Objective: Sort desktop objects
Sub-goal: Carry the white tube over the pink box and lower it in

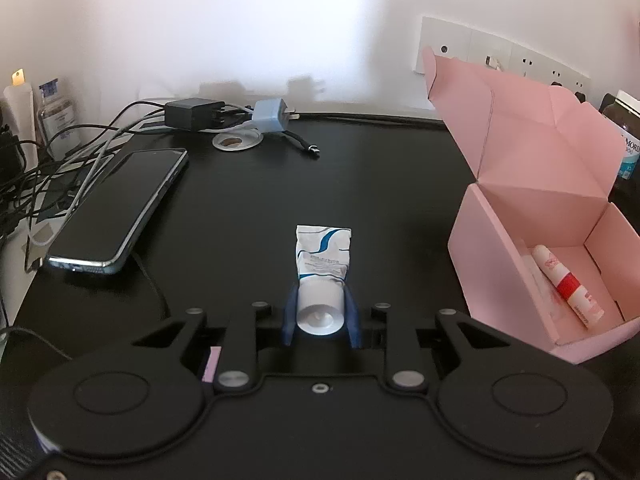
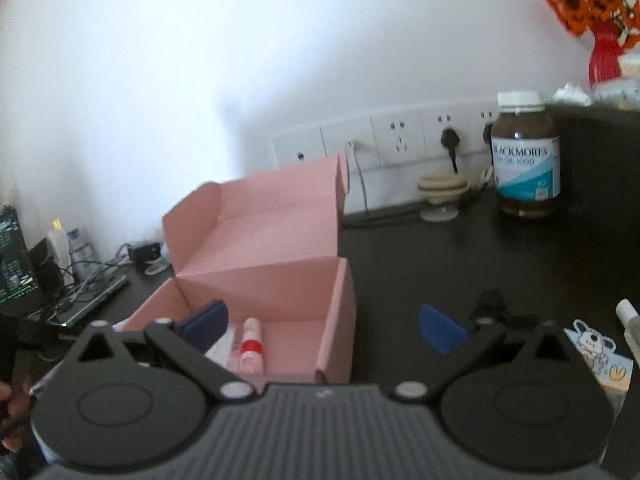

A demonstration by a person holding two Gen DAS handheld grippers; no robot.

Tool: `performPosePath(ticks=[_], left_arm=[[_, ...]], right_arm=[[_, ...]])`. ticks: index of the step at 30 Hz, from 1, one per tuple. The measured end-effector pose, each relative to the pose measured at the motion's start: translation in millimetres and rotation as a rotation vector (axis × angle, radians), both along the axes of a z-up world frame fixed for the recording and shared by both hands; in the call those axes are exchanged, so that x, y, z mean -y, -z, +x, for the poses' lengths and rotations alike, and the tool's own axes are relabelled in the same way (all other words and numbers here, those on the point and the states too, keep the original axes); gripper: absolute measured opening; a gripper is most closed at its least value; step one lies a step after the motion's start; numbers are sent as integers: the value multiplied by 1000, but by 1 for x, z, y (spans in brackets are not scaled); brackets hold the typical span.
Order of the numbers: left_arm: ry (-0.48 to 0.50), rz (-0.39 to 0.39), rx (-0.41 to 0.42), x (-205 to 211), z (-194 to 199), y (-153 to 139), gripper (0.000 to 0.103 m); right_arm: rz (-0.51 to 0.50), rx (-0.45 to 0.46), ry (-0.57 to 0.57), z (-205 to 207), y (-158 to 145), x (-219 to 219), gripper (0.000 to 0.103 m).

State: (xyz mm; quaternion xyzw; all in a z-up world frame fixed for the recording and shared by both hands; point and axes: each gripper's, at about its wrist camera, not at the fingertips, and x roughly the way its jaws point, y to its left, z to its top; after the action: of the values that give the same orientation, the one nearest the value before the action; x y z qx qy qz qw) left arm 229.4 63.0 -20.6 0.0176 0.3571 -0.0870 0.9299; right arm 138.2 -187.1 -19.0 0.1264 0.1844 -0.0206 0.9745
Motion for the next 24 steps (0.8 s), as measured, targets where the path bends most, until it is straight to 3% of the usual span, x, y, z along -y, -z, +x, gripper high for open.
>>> performPosePath(ticks=[4,8,13,20,24], left_arm=[[-17,-18,28,-2,-14,-1,25],[-53,-45,72,-8,-30,-3,25],[-77,-79,86,-15,-41,-7,25],[-71,-85,161,-8,-48,-33,25],[-39,-82,185,3,-57,-43,25]], right_arm=[[70,118,-13,-18,-3,10,102],[187,14,-2,-1,4,28,102],[300,-7,1,3,9,45,102],[247,17,-38,-4,9,36,102],[266,8,-45,-3,11,39,102]])
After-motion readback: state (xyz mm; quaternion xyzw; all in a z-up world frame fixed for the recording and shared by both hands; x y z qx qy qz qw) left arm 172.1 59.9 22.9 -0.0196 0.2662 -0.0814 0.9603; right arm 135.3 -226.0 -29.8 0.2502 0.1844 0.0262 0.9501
